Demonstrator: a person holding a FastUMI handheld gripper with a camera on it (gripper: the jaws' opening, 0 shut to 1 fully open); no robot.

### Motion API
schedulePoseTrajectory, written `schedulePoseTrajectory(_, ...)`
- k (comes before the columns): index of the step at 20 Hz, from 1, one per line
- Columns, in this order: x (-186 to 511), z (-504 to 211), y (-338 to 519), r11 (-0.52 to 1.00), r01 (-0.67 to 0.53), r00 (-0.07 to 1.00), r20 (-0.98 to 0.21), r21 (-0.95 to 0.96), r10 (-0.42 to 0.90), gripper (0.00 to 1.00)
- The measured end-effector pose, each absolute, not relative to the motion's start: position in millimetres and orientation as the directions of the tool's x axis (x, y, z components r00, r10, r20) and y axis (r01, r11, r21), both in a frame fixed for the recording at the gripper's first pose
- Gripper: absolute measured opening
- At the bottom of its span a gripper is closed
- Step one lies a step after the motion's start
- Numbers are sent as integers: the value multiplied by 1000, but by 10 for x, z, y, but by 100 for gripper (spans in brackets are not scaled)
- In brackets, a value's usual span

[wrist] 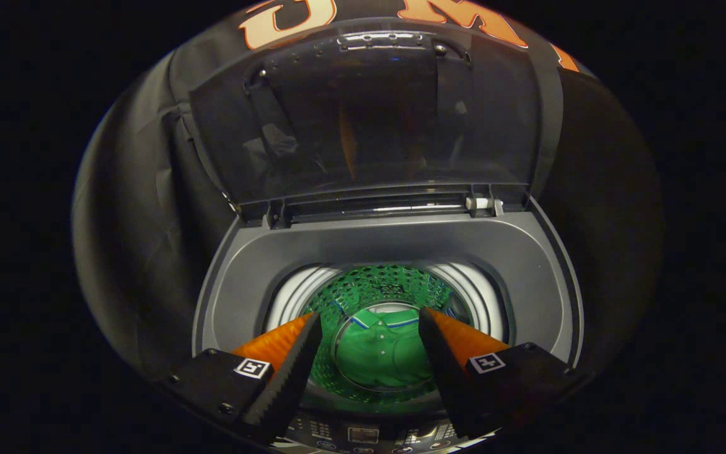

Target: Put the clothes into the washing machine and then close the washing machine lid.

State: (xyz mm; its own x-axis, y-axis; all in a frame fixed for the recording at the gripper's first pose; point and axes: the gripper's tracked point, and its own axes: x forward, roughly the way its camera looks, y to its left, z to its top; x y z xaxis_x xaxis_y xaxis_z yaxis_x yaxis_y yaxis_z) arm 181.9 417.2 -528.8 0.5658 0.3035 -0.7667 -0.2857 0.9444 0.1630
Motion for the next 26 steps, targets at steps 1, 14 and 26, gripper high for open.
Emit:
schedulePoseTrajectory(1, 1817, -5229, 4178, 943, -288, 576, -756, 168, 311, 99)
schedulePoseTrajectory(14, 2503, -2283, 4133, 917, -397, 894, -209, 39, 396, 98)
schedulePoseTrajectory(26, 3972, -2298, 4082, 941, -325, 873, -352, 98, 338, 98)
